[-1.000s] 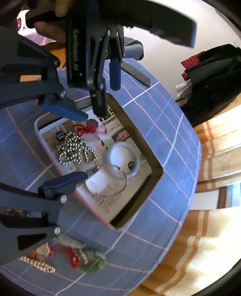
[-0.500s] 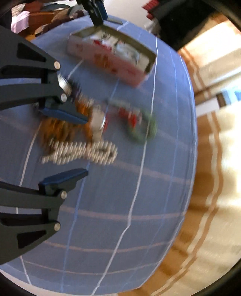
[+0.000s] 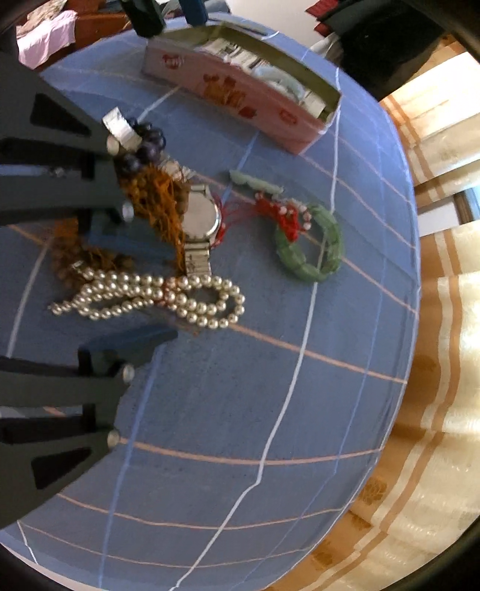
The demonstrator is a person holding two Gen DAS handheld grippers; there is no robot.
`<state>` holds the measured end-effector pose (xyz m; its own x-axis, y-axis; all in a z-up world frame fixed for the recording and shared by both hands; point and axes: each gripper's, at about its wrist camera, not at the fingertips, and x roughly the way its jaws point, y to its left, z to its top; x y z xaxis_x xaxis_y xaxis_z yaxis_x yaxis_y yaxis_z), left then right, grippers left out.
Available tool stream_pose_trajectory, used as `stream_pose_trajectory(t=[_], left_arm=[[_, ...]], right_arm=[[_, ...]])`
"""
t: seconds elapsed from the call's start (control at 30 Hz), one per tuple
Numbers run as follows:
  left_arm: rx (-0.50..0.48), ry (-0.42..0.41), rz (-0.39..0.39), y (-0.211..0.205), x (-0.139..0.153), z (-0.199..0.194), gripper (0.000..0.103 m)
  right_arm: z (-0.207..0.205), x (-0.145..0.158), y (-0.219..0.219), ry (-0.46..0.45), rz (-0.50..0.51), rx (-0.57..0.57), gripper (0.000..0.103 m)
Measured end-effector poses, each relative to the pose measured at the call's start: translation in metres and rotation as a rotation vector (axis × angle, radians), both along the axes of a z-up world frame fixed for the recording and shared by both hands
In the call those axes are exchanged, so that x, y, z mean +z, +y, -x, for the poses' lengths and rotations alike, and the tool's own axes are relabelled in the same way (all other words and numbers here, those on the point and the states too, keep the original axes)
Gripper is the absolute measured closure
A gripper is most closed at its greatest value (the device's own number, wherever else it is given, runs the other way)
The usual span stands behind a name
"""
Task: Organize jewelry
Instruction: 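Grasp the dark bead bracelet with the left gripper while the right grasps the pearl strand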
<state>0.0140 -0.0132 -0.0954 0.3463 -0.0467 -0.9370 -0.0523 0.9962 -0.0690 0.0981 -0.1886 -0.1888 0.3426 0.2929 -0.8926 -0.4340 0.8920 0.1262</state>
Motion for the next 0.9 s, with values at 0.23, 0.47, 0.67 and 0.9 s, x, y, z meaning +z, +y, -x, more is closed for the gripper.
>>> stream_pose_trajectory(t=[0.23, 0.47, 0.67, 0.9], left_arm=[[-0.022, 0.004, 0.012, -0.010, -0.001, -0.005, 0.031], [-0.105, -0.006, 0.010, -0.033, 0.001, -0.014, 0.031], [-0.153, 0.038, 0.003, -0.046, -0.022, -0.024, 0.031], [-0.180, 0.082, -0.030, -0.051, -0.046, -0.039, 0.054]], right_arm=[[-0.003, 0.000, -0.018, 0.008, 0.011, -0.010, 0.087], [0.006, 0.000, -0.037, 0.019, 0.011, -0.026, 0.087], [0.022, 0.000, -0.056, 0.029, 0.002, -0.060, 0.087], [0.035, -0.003, -0.072, 0.037, -0.005, -0.082, 0.087]])
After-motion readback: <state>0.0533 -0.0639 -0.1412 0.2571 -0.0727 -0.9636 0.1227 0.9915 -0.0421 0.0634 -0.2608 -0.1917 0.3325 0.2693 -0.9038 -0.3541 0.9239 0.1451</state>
